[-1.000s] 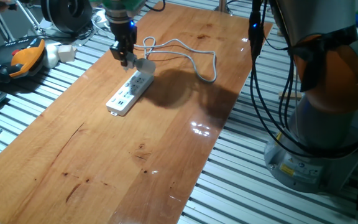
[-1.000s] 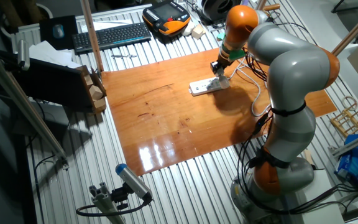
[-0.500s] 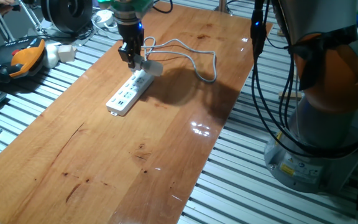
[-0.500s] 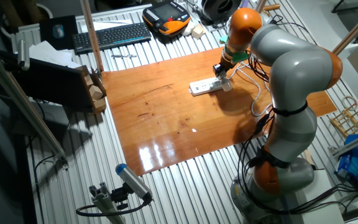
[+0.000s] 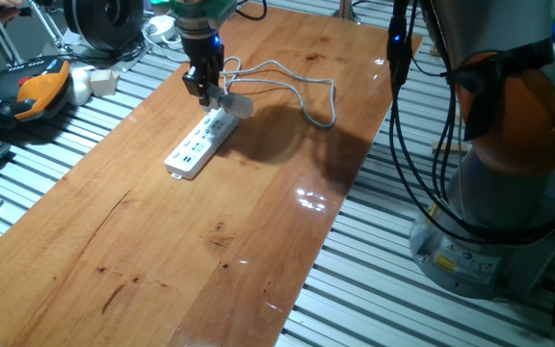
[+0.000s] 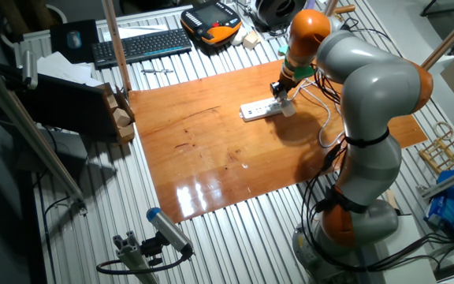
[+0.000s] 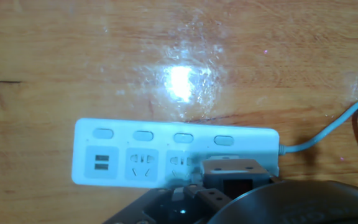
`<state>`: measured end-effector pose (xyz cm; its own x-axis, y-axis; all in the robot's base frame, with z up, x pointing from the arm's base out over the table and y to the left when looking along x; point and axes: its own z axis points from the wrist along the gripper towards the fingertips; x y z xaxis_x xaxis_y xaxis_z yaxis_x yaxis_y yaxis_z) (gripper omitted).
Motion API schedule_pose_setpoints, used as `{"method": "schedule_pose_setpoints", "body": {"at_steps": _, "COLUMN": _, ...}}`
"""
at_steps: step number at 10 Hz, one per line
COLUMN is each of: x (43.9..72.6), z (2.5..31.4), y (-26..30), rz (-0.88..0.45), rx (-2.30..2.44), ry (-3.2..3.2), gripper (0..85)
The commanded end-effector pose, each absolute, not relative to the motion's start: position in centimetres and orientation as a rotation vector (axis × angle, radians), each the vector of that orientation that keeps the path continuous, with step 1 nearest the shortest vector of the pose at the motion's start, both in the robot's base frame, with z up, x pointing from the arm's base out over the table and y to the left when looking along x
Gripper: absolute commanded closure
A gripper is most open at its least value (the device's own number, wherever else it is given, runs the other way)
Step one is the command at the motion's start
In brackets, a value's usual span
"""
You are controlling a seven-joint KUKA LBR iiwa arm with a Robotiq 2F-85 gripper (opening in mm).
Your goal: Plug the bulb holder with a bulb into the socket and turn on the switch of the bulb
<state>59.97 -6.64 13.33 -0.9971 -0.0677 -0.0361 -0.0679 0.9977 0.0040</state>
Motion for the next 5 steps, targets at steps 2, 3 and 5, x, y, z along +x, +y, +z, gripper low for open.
{"method": "schedule_pose_setpoints", "body": {"at_steps": 2, "x": 59.93, "z": 13.32, "y": -6.62, "rz": 0.001, "rx": -0.089, "ry": 3.114, "gripper": 85.0}}
{"method": "schedule_pose_setpoints", "body": {"at_steps": 3, "x": 59.93, "z": 13.32, "y": -6.62, "rz": -0.001, "rx": -0.061, "ry": 3.121, "gripper": 85.0}}
{"method": "schedule_pose_setpoints", "body": {"at_steps": 5, "x": 59.93, "z": 13.32, "y": -6.62, "rz": -0.041, "rx": -0.025, "ry": 3.123, "gripper": 85.0}}
